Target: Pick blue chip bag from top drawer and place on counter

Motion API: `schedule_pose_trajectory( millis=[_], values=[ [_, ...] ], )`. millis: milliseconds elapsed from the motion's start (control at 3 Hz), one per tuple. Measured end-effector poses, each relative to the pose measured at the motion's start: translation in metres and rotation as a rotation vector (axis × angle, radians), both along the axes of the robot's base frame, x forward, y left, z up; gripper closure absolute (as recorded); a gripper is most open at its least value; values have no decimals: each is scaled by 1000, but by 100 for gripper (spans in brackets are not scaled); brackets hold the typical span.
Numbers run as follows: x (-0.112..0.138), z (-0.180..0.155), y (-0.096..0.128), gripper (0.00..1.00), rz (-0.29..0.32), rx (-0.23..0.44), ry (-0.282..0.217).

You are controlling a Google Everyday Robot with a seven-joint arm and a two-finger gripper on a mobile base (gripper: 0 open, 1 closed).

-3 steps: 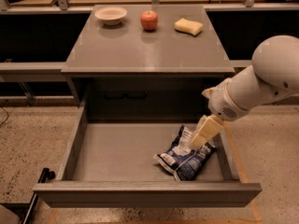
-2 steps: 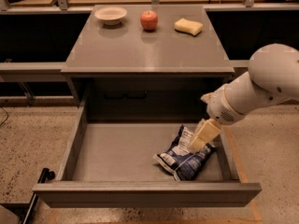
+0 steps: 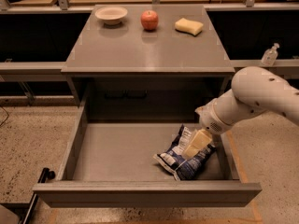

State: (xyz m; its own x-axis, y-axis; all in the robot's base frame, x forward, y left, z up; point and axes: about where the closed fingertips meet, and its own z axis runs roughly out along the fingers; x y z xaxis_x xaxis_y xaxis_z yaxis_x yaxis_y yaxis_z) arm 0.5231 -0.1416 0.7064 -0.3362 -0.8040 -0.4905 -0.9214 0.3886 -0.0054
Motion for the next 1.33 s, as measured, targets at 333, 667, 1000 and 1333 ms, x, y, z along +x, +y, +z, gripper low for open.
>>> schedule_pose_trajectory(
  millis=[333,667,1000,1333],
  values=[
    [8,-53,-2,0,-45,21,39],
    [7,-90,-5,0,-89,36,84],
    [4,-92,-8,18,-124,48,67],
    [2,-73,-10,39,-141,58,8]
  ],
)
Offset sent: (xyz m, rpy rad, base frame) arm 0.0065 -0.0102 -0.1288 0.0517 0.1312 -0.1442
